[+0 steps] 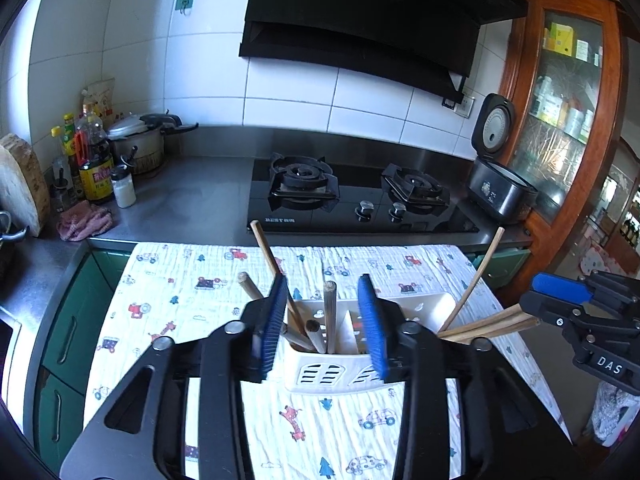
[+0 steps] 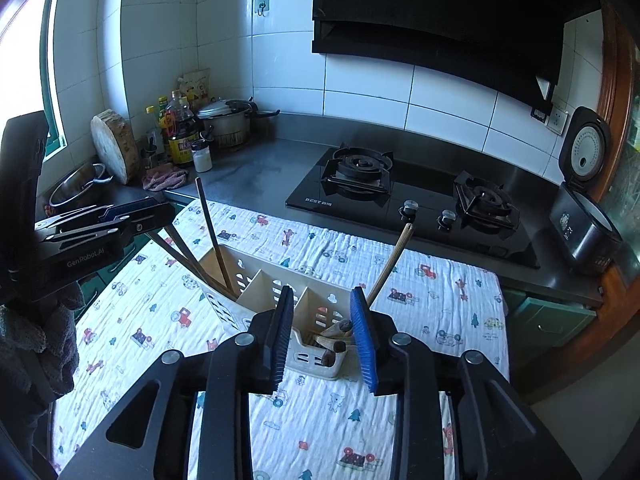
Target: Organize utensils
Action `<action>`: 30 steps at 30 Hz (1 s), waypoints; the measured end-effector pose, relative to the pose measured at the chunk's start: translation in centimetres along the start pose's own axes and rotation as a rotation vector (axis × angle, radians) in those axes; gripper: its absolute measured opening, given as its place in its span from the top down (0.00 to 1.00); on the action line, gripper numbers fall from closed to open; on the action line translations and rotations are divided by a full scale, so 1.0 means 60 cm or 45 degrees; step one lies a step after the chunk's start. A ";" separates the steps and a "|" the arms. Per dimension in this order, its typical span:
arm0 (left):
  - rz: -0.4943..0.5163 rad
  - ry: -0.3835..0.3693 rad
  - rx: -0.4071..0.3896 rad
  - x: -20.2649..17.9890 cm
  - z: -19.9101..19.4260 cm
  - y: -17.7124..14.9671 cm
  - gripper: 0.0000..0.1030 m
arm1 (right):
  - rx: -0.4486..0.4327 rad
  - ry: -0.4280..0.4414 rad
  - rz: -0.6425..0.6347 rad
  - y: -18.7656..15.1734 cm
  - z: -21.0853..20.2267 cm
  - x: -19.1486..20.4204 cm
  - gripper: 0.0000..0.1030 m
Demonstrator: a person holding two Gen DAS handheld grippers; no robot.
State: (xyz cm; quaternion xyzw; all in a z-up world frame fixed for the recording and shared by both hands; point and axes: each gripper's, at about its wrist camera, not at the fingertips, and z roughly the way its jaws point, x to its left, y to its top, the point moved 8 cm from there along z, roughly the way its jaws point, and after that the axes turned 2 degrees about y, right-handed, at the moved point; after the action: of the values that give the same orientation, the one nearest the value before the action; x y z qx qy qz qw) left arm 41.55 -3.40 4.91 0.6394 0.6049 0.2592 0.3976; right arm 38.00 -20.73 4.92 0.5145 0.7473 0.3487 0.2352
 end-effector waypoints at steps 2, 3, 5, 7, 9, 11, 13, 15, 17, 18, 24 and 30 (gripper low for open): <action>-0.003 -0.002 -0.009 0.000 -0.011 0.001 0.63 | -0.012 -0.008 -0.001 0.001 -0.008 0.001 0.60; -0.003 -0.003 -0.014 0.002 -0.016 0.001 0.61 | -0.019 -0.013 -0.001 0.002 -0.014 0.001 0.60; 0.001 0.006 -0.030 0.002 -0.030 0.001 0.53 | -0.028 -0.016 0.002 0.002 -0.023 0.001 0.55; 0.008 0.014 -0.044 0.003 -0.043 0.000 0.50 | -0.038 -0.026 0.003 0.001 -0.035 0.002 0.51; 0.009 0.019 -0.055 0.003 -0.057 -0.002 0.46 | -0.049 -0.032 0.002 0.000 -0.045 0.002 0.47; 0.006 0.024 -0.062 0.004 -0.069 -0.005 0.41 | -0.059 -0.045 -0.001 -0.002 -0.056 0.002 0.44; 0.003 0.024 -0.073 0.003 -0.084 -0.009 0.36 | -0.065 -0.050 0.001 -0.003 -0.063 0.004 0.41; 0.001 0.023 -0.084 0.003 -0.098 -0.012 0.34 | -0.075 -0.052 0.006 -0.007 -0.074 0.005 0.38; 0.004 0.026 -0.093 0.003 -0.109 -0.016 0.33 | -0.082 -0.052 0.006 -0.011 -0.083 0.008 0.37; 0.005 0.028 -0.098 0.004 -0.114 -0.018 0.31 | -0.085 -0.052 0.007 -0.013 -0.087 0.009 0.37; 0.016 0.057 -0.130 0.004 -0.148 -0.032 0.20 | -0.101 -0.047 0.021 -0.024 -0.107 0.011 0.30; 0.023 0.082 -0.169 0.008 -0.180 -0.052 0.10 | -0.130 -0.054 0.032 -0.042 -0.126 0.014 0.21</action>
State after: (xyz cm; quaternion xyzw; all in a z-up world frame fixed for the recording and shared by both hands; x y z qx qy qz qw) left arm 31.10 -0.99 8.22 0.6086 0.5930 0.3227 0.4170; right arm 30.80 -22.66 7.92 0.5184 0.7168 0.3784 0.2725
